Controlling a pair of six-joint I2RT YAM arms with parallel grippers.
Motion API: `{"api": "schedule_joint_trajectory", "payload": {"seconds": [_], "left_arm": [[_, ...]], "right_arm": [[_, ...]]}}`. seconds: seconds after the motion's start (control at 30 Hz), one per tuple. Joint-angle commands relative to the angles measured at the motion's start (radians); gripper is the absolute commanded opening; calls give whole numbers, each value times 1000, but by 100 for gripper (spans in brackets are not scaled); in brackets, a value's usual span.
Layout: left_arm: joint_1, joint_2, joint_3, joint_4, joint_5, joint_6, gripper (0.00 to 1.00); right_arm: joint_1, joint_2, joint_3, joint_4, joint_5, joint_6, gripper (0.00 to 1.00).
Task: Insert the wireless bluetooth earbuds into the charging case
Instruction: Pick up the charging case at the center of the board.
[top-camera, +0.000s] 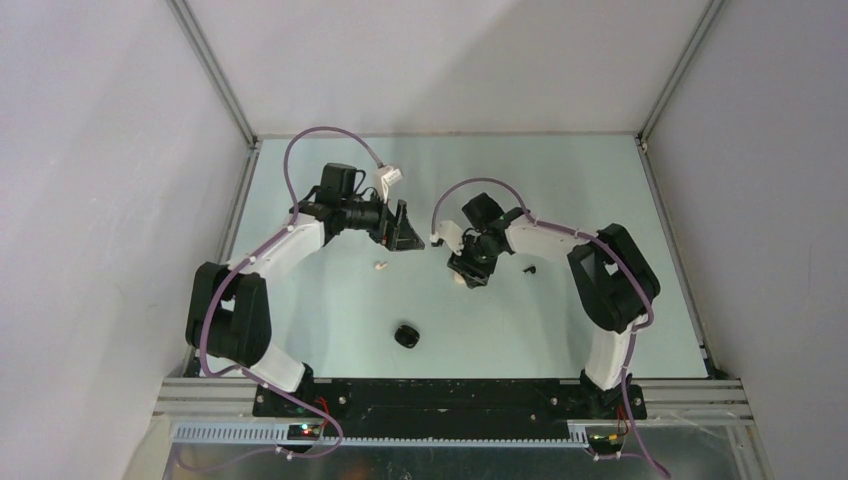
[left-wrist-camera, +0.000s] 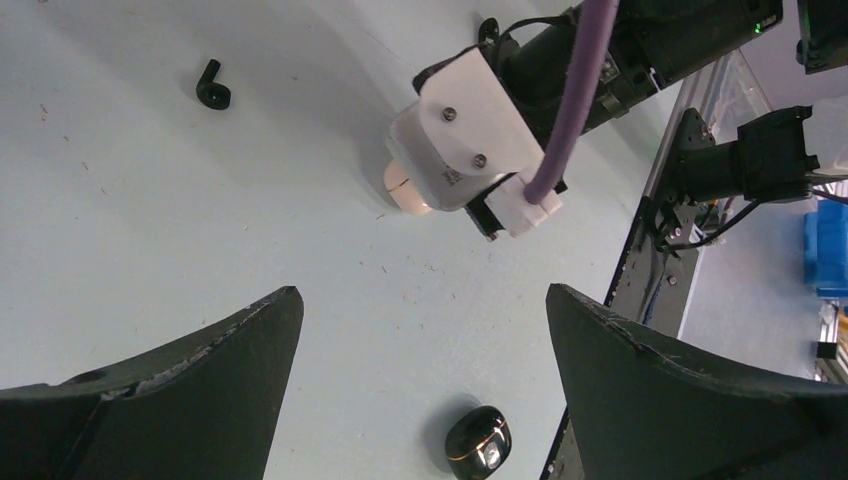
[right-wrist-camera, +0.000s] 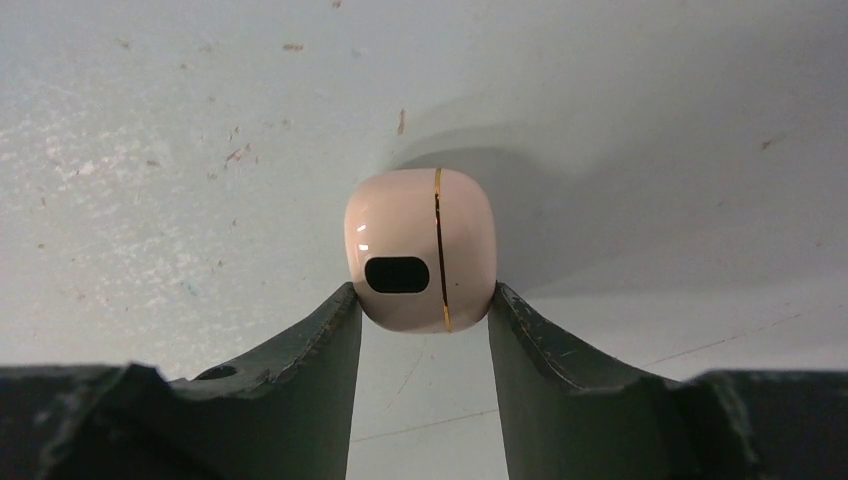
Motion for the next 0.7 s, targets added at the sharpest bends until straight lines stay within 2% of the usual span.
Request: {"api": "schedule_joint_trajectory", "payload": {"seconds": [0.0,0.2,0.4,0.67], "left_arm": [[3,-18,-6,41,-13,-28,99],[3,19,2,71,2,-92,99],[1,51,14,83,97,-135,99],[-38,53,24,76,180,-141,99]], "right_arm": [[9,-90,-38,32,24,6,37],[12,-256,-106,115,61,18,35],[30,-438,-171,246,127,53,35],[126,-512,-185,375,266,89,35]]}}
